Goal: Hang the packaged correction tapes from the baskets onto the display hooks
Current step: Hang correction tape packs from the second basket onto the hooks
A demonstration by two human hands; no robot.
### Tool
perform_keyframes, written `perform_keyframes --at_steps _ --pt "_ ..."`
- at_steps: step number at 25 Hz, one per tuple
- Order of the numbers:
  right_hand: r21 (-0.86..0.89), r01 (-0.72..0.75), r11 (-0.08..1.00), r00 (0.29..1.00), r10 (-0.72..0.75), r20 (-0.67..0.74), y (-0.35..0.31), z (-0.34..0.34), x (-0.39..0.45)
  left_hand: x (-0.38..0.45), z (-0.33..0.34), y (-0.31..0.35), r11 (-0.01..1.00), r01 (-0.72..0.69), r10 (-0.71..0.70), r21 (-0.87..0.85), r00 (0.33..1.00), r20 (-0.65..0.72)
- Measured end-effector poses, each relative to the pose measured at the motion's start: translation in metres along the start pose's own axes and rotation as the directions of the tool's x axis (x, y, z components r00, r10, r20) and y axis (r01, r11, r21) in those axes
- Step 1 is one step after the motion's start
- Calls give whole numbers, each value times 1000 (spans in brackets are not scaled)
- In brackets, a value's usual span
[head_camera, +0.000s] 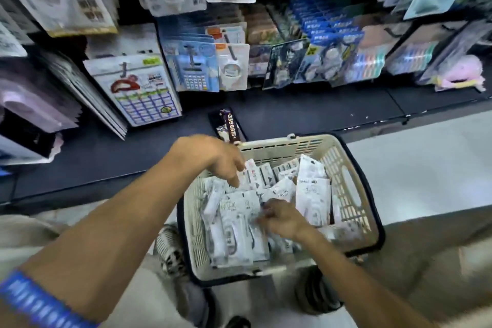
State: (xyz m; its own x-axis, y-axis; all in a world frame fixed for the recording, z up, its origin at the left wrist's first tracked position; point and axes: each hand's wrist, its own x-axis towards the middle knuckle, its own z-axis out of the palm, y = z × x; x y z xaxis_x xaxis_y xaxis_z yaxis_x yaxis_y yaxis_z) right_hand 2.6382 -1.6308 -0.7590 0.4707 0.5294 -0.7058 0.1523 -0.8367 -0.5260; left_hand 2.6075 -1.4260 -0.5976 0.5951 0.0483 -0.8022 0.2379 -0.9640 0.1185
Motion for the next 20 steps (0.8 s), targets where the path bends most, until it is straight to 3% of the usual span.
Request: perform_keyframes --at_steps 2,5,7,9,11,12,14,17,20 --pt "123 -10 992 999 7 32 -13 23 -5 6 10 -2 999 41 -42 -14 996 -84" --pt "194 9 981 991 17 -131 -33 46 -5 -1 4 -3 989 -23 -5 -146 983 -183" --pt "200 21 980 998 -10 -55 -41 64 -7 -12 -2 -4 983 -29 -14 -179 972 -235" --pt "103 23 994 1000 -24 12 -49 88 -11 -23 -8 -4 987 -27 -19 -157 958 -286" --pt "-70 23 997 996 -29 -84 -55 108 -6 -32 -12 -3 984 -38 -15 -171 954 -298" --pt "-77 15 997 991 -25 -134 -58 109 -3 -36 -13 -3 983 -47 -9 -176 953 -301" --pt "39 -18 999 988 23 -150 -56 101 8 -42 -14 -3 982 -54 -5 -182 953 -304" --pt "316 -87 945 995 99 -23 -41 82 18 -49 -16 -6 983 -35 -18 -182 958 -285" --pt "486 -97 869 995 82 52 -28 56 14 -53 -18 -10 981 -41 -16 -188 957 -291"
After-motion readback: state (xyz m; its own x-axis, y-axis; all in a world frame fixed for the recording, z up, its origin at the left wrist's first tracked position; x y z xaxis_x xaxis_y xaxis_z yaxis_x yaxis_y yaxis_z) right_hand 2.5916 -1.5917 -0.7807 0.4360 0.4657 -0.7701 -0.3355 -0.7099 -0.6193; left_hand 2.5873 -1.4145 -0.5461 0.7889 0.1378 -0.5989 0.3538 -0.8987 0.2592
